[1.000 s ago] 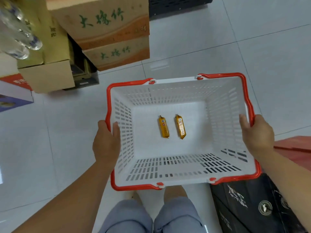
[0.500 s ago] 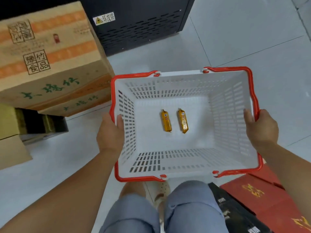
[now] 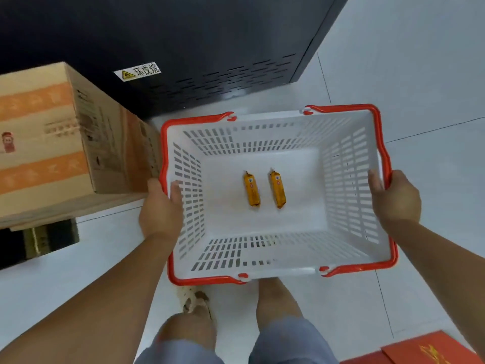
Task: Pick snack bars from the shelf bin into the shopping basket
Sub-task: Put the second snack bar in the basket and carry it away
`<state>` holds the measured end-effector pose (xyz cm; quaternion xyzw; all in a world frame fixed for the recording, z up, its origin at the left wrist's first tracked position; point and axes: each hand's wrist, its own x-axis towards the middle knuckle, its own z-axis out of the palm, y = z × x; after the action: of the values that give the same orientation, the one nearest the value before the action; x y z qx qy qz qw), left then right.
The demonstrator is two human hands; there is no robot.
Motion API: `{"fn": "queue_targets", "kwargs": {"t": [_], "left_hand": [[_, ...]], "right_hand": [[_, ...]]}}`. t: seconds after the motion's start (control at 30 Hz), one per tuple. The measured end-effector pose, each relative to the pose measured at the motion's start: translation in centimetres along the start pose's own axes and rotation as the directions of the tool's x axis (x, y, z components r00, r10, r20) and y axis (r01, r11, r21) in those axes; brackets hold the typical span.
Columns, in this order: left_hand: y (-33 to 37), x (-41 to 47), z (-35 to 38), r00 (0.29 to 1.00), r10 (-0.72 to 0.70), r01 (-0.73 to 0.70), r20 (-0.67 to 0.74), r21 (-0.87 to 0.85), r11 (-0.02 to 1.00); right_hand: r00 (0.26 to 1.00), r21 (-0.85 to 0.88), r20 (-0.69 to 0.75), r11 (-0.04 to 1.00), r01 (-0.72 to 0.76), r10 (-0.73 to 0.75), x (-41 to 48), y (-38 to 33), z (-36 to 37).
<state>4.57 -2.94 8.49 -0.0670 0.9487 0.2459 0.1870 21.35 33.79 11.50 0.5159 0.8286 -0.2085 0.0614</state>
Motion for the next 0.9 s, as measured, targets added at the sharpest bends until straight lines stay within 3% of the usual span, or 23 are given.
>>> {"fn": "queue_targets", "kwargs": {"t": [0.23,0.43,0.67,0.9], "left_hand": [[0.0,8.0,5.1,0.996,-0.076,0.079,-0.041,0.057,0.995],[-2.1,14.1,10.1,0.986,0.04,-0.033,-0.16,0.048,0.998],[-3.3,18.4,13.1,0.986,-0.033,0.057,-0.161,0.146,0.988],[-4.4,20.2,14.4,0.984,-0.07,0.083,-0.166,0.07,0.994]], "right_hand": [[0.994,-0.017,0.065,0.996,0.086,-0.084,10.4,-3.8,7.0],[0.983,-0.052,0.13,0.989,0.136,-0.129,16.5,-5.7,14.1],[0.979,-0.091,0.157,0.985,0.148,-0.132,20.0,-7.7,19.4],[0.983,-0.096,0.136,0.986,0.137,-0.124,21.2,-9.2,21.2]]}}
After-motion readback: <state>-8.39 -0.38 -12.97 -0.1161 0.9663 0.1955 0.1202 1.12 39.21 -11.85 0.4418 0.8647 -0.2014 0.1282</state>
